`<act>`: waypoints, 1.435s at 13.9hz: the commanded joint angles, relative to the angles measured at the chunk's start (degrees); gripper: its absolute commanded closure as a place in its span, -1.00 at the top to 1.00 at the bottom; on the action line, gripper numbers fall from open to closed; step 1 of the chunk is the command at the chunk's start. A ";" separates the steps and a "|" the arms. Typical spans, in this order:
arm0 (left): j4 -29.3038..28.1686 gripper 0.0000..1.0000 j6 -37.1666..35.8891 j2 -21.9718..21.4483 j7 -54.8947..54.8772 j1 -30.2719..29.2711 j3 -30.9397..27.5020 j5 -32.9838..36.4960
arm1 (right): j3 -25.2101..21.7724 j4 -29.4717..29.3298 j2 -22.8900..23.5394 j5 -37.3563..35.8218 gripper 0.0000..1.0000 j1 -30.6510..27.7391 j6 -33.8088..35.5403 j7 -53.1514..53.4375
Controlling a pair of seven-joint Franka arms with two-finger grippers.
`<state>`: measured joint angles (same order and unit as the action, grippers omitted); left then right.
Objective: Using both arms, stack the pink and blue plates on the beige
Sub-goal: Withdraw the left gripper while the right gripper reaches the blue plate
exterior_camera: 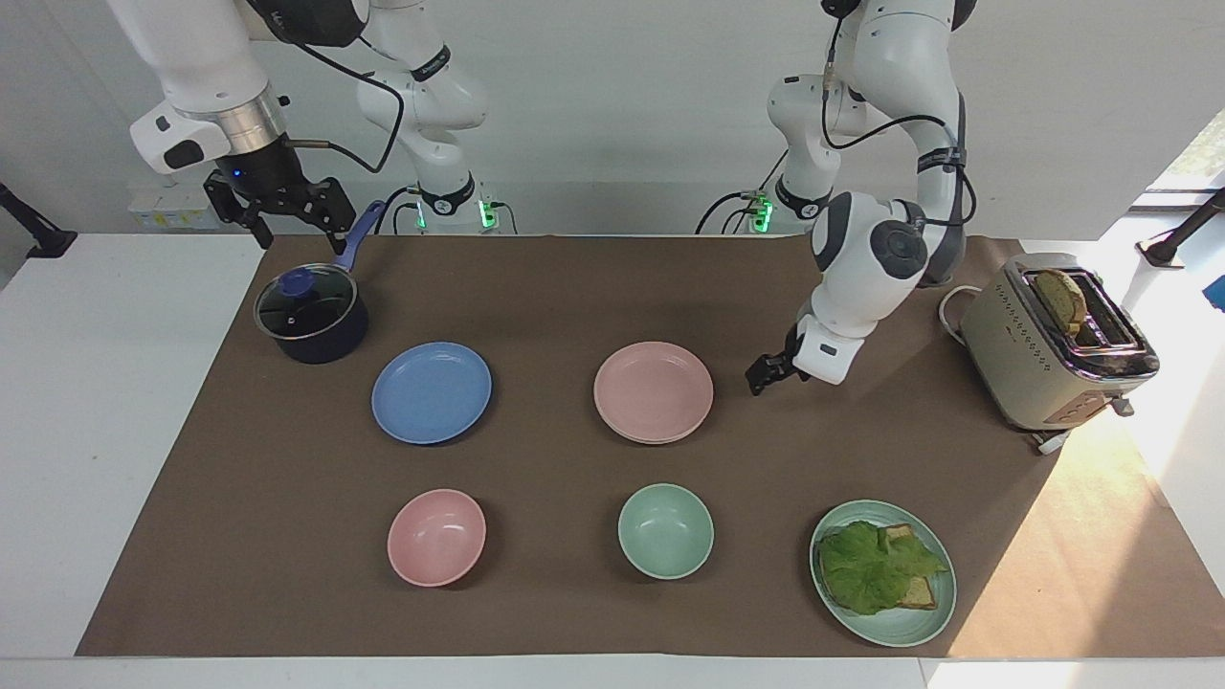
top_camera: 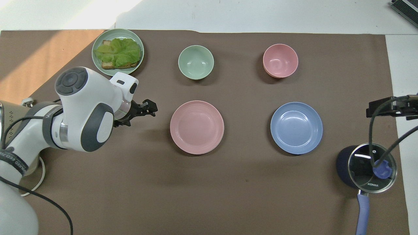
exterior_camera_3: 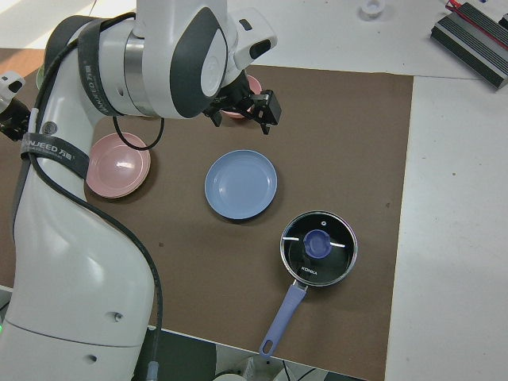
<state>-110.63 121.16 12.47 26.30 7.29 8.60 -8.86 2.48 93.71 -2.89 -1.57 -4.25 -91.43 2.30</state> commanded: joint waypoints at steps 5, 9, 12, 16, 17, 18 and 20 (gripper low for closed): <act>3.23 1.00 -6.90 -2.45 -19.24 -10.09 0.19 10.52 | 0.06 19.03 -1.77 5.60 1.00 -4.71 -21.65 -9.77; 5.69 1.00 -7.77 -6.04 -28.47 -14.66 0.10 10.80 | 0.06 27.74 1.82 11.31 1.00 -6.73 -34.93 -16.09; 6.47 1.00 -10.05 -9.21 -30.34 -15.46 0.19 10.80 | 0.06 30.56 4.80 16.04 1.00 -8.04 -39.26 -18.90; 9.12 1.00 -16.99 -12.02 -31.30 -14.67 0.45 10.80 | 0.15 33.28 7.19 19.76 0.87 -8.67 -42.33 -24.19; 9.12 1.00 -17.70 -12.73 -31.74 -14.67 0.45 10.80 | 0.15 33.55 7.80 21.33 0.81 -8.41 -43.47 -24.27; 9.12 1.00 -17.97 -13.43 -32.36 -14.67 0.54 10.80 | 0.15 33.73 8.42 23.17 0.71 -8.14 -43.83 -25.06; 9.12 1.00 -18.15 -13.96 -32.62 -14.67 0.54 10.80 | 0.15 33.90 10.52 27.90 0.61 -8.40 -44.01 -29.26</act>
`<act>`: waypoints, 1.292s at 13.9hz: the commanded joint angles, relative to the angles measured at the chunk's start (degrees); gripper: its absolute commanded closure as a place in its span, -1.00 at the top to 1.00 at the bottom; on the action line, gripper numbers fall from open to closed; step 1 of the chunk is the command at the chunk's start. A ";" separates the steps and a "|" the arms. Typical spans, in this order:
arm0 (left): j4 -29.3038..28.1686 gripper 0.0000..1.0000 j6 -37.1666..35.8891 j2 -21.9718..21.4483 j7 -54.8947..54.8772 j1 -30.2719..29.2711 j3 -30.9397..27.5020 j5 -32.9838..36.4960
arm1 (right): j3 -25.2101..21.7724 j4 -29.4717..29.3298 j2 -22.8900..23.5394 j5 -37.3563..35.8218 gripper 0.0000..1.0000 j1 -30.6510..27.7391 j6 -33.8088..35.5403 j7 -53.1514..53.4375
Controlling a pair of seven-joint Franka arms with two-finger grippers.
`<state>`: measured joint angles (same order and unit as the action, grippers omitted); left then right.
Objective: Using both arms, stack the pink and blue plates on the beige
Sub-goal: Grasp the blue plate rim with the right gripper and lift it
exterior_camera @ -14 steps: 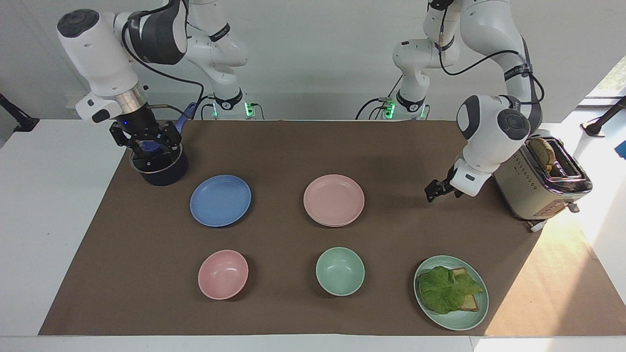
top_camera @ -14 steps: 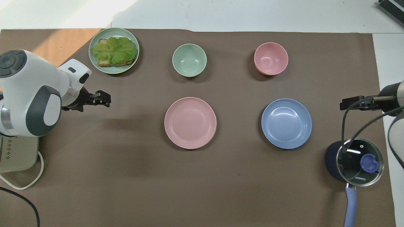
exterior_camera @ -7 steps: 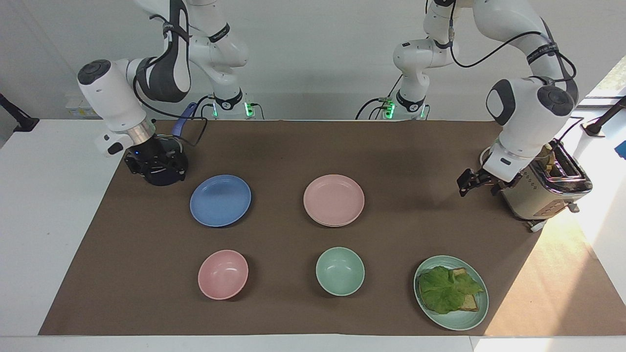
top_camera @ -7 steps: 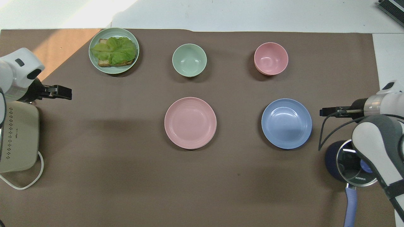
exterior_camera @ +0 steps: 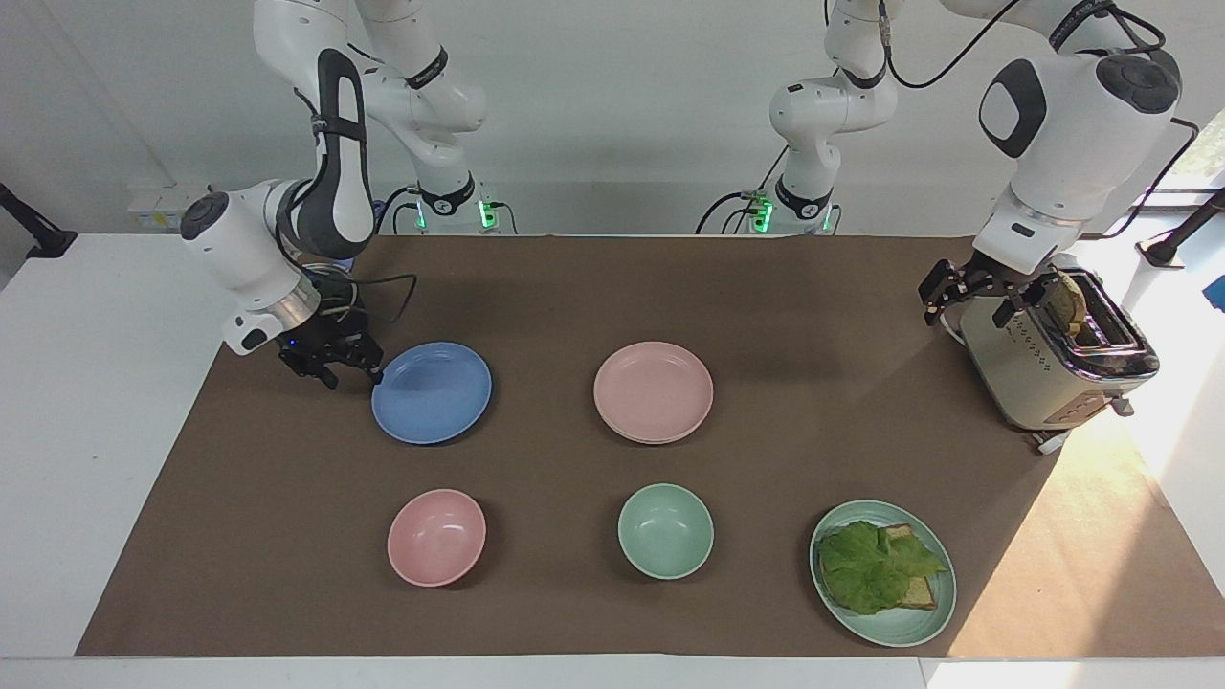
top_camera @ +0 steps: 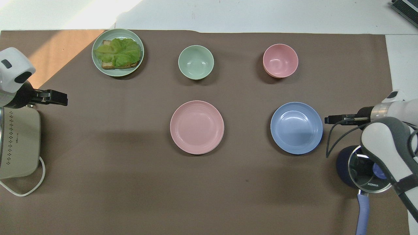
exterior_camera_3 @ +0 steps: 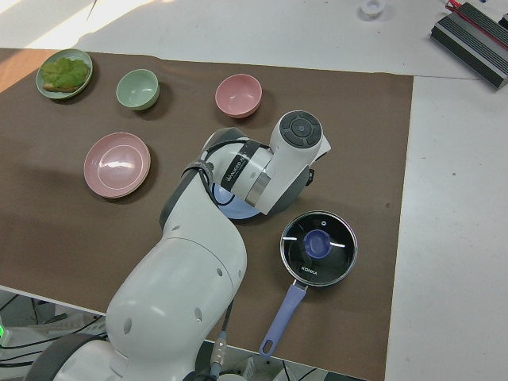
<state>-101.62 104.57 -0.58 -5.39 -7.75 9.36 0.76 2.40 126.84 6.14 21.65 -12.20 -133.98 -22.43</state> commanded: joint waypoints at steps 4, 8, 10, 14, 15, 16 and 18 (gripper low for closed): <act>-0.07 1.00 -1.65 -1.00 -4.27 -0.34 -0.31 1.17 | 0.14 2.26 3.17 10.52 0.27 -0.28 -3.30 -9.47; -0.07 1.00 -3.76 -1.70 -3.93 -0.34 -0.31 1.09 | 0.23 2.45 3.26 12.61 -0.85 -0.54 -2.52 -9.47; 0.02 1.00 -3.76 -1.79 -3.92 -0.34 -0.31 1.09 | 0.14 2.27 3.26 14.65 -1.00 -0.46 -2.17 -9.91; -0.07 1.00 -3.76 -1.79 -3.92 -0.51 -0.31 1.09 | 0.14 0.34 1.95 14.65 -1.00 -0.46 2.05 -10.27; 0.02 1.00 -3.76 -1.79 -3.92 -0.51 -0.31 1.09 | 0.14 0.25 0.64 14.65 -1.00 -0.28 2.66 -9.48; -0.07 1.00 -3.76 -1.79 -4.01 -0.51 -0.31 1.09 | 0.14 0.25 -0.77 14.65 -1.00 0.16 3.02 -8.52; -0.07 1.00 -3.76 -1.79 -3.92 -0.51 -0.31 1.09 | 0.32 0.16 -3.32 14.65 -1.00 2.43 4.16 -4.84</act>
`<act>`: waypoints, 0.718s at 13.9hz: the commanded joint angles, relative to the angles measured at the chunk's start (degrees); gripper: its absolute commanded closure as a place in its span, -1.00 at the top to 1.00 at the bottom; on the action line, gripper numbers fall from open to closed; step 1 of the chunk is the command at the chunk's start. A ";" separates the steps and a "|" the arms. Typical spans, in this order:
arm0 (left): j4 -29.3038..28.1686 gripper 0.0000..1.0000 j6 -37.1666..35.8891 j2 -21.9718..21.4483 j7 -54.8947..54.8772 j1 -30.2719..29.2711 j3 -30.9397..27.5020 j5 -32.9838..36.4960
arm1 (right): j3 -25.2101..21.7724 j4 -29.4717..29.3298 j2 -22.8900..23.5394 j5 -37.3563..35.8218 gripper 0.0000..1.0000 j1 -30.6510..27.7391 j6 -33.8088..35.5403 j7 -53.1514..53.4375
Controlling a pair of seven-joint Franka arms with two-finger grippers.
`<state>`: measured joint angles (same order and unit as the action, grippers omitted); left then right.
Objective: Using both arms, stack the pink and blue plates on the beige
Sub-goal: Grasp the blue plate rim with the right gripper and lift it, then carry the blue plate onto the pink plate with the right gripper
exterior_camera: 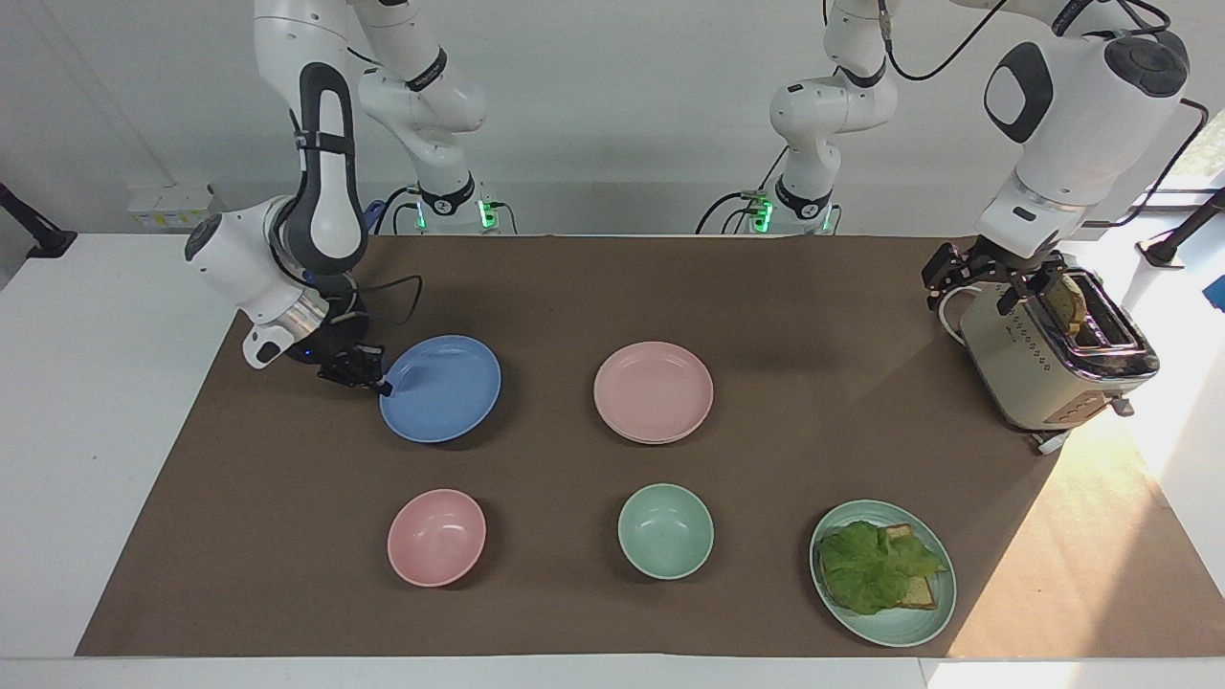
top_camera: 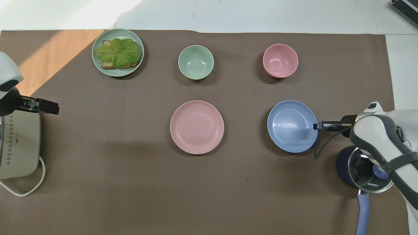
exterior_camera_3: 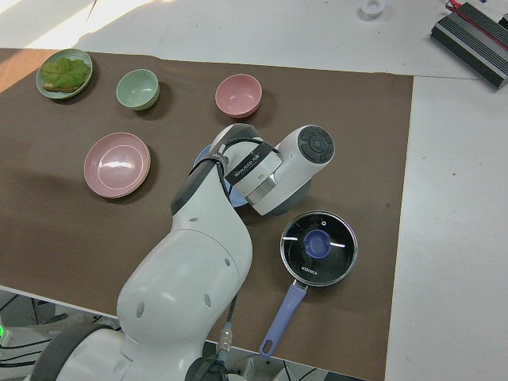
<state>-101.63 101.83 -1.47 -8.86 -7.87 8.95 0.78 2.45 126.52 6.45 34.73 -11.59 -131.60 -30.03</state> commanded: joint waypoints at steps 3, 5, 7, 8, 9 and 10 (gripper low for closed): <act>0.02 1.00 -0.93 -0.90 -0.46 -0.39 -0.07 1.06 | 0.28 -0.57 -4.52 0.17 -1.00 9.19 0.91 12.33; 0.20 1.00 -0.75 -0.82 -0.11 -0.48 -0.16 0.80 | 0.19 -0.49 -4.35 -3.42 -1.00 15.43 -1.36 19.87; 0.29 1.00 -0.31 -0.64 0.07 -0.57 -0.25 0.54 | 0.19 -0.49 -3.99 -10.18 -1.00 22.54 -6.02 30.58; 0.29 1.00 -0.23 -0.64 0.15 -0.66 -0.25 0.45 | 0.19 -0.92 -3.82 -13.69 -1.00 25.01 -6.30 36.38; 0.46 1.00 -0.23 -0.64 0.16 -0.66 -0.25 0.45 | 0.27 -1.19 -2.95 -16.60 -1.00 26.69 -6.39 40.62; 0.29 1.00 -0.05 -0.64 -0.02 -0.66 -0.25 0.53 | 0.28 -1.28 -2.16 -18.11 -1.00 28.27 -7.35 42.92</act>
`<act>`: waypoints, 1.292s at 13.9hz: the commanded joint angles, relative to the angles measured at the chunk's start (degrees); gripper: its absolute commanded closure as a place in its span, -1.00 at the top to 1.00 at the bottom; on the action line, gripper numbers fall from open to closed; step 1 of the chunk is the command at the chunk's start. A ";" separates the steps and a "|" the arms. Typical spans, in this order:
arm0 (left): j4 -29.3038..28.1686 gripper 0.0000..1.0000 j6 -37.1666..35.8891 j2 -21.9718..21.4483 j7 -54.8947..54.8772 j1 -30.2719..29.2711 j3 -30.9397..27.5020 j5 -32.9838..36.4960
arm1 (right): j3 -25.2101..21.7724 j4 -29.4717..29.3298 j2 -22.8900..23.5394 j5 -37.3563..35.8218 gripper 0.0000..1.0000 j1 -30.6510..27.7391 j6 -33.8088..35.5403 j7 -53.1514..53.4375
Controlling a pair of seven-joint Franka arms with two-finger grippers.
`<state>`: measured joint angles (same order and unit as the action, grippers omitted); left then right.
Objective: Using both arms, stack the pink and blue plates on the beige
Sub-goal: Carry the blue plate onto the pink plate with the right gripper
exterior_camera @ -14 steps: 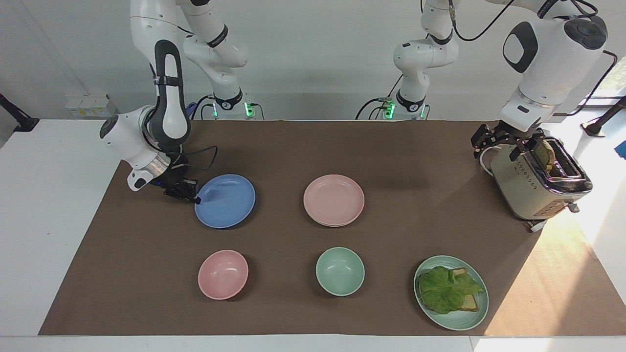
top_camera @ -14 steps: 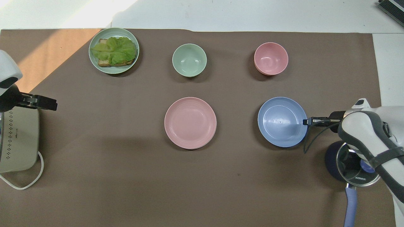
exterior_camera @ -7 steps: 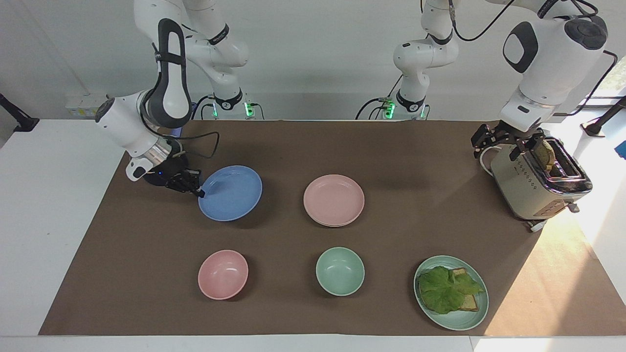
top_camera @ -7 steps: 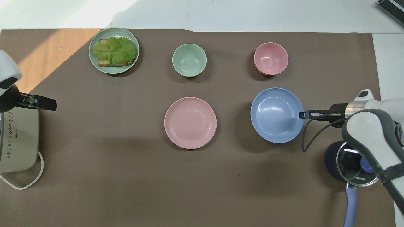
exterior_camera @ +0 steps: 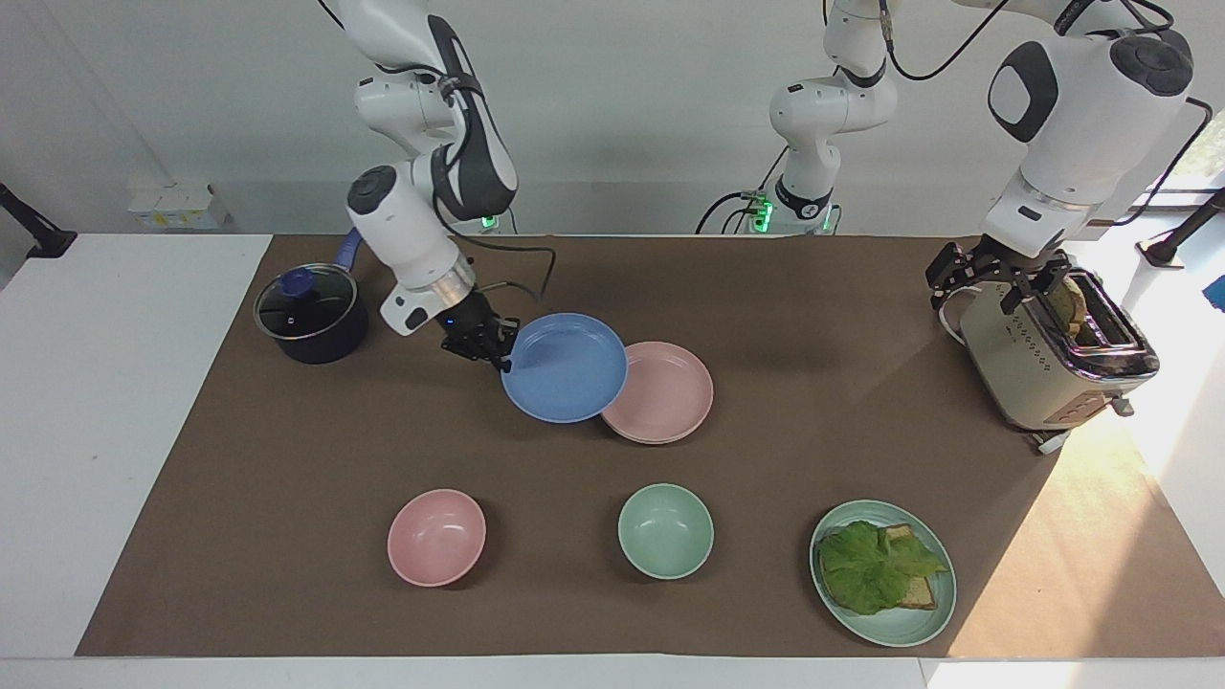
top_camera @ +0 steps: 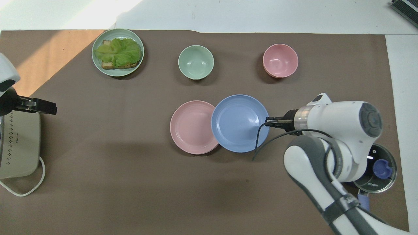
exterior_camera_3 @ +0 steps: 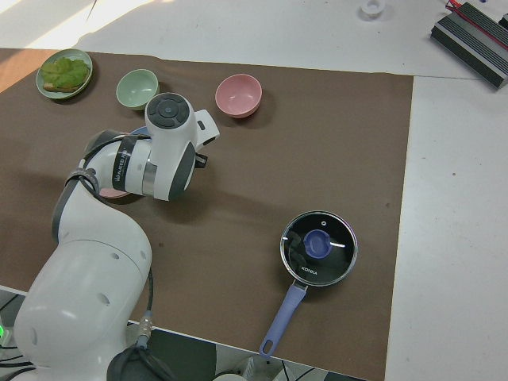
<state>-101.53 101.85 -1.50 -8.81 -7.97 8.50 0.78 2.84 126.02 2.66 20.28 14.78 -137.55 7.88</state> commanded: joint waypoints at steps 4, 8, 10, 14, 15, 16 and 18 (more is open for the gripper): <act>0.36 1.00 -0.78 -0.61 -0.24 0.06 0.29 0.71 | -0.11 -3.49 5.33 -4.28 -1.00 8.24 -4.48 9.69; 0.36 1.00 -0.86 -0.70 -0.24 -0.02 0.29 0.62 | -0.11 -5.26 8.32 -7.00 -1.00 10.36 -7.54 11.53; 0.36 1.00 -0.86 -0.70 -0.24 -0.47 0.29 0.62 | -0.11 -5.87 9.20 -7.53 -1.00 10.89 -8.17 11.80; 0.36 1.00 -0.86 -0.70 -0.24 -0.12 0.29 0.62 | -0.20 -6.32 10.26 -7.53 -1.00 12.20 -8.26 12.42; 0.36 1.00 -0.86 -0.70 -0.24 -0.12 0.29 0.62 | -0.20 -6.40 10.35 -7.62 -1.00 12.12 -8.79 12.42; 0.36 1.00 -0.86 -0.70 -0.24 -0.20 0.29 0.62 | -0.20 -6.32 10.53 -7.80 -1.00 12.21 -9.92 12.51; 0.10 1.00 -3.74 -0.96 -0.33 -0.64 0.11 0.62 | -0.20 -6.32 11.05 -7.80 -1.00 12.21 -11.42 12.51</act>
<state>-101.51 101.07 -1.57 -8.82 -7.99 8.61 0.78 2.89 120.64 12.55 14.41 26.77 -147.26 17.96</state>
